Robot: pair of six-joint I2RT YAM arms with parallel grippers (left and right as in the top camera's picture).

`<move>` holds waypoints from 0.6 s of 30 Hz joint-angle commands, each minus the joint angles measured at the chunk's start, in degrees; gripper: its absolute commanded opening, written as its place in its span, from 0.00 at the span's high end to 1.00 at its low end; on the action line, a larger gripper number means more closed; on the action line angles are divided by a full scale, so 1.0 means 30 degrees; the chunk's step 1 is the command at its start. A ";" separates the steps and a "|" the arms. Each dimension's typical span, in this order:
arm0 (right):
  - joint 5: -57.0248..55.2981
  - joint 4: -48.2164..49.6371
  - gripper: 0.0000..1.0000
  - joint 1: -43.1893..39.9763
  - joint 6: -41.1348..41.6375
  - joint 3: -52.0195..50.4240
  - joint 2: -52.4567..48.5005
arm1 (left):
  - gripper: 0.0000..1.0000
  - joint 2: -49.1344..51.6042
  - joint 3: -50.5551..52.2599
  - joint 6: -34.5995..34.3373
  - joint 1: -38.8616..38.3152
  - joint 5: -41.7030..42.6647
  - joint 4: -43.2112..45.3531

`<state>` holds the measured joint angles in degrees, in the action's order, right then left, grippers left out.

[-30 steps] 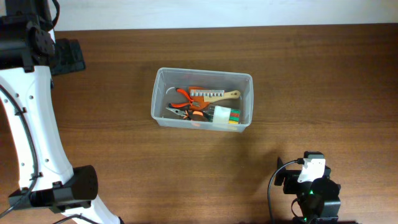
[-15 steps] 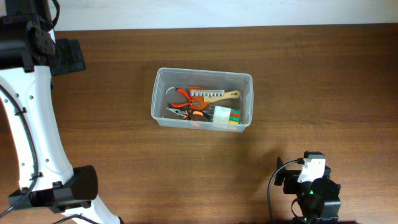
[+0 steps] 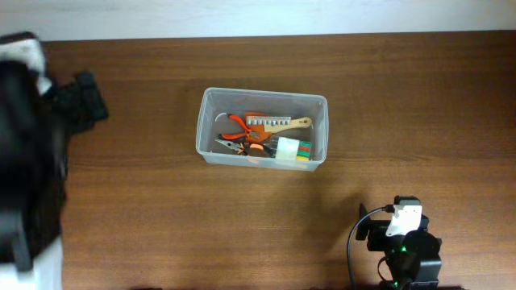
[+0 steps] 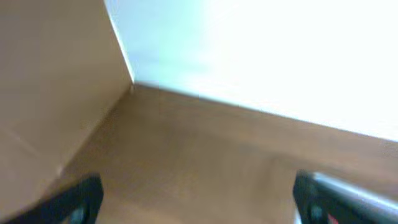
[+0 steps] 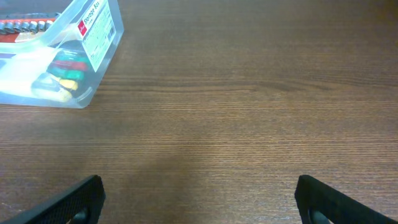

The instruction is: Pack container

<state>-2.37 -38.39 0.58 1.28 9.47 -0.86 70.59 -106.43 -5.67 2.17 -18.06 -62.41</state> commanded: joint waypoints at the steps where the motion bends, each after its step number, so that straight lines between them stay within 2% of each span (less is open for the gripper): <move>1: -0.0299 0.0087 0.02 0.0146 -0.0051 -0.0146 0.0219 | 0.01 -0.4736 0.7067 -0.0117 0.0022 0.1246 0.6018; 3: -0.0306 0.0087 0.02 0.0146 -0.0051 -0.0146 0.0219 | 0.01 -0.7176 1.0433 -0.0117 0.0022 0.1239 0.8604; 5: -0.0306 0.0087 0.01 0.0146 -0.0051 -0.0146 0.0219 | 0.01 -0.9311 1.3347 -0.0117 0.0022 0.1246 0.9923; 13: -0.0306 0.0087 0.01 0.0146 -0.0051 -0.0146 0.0219 | 0.01 -1.6232 2.3729 -0.0117 0.0015 0.1253 1.0958; 18: -0.0306 0.0087 0.01 0.0146 -0.0051 -0.0146 0.0219 | 0.01 -1.8965 2.8363 -0.0117 0.0015 0.1260 1.3340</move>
<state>-2.39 -38.28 0.58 1.26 9.45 -0.78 18.33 -27.55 -5.69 2.22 -14.79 -25.89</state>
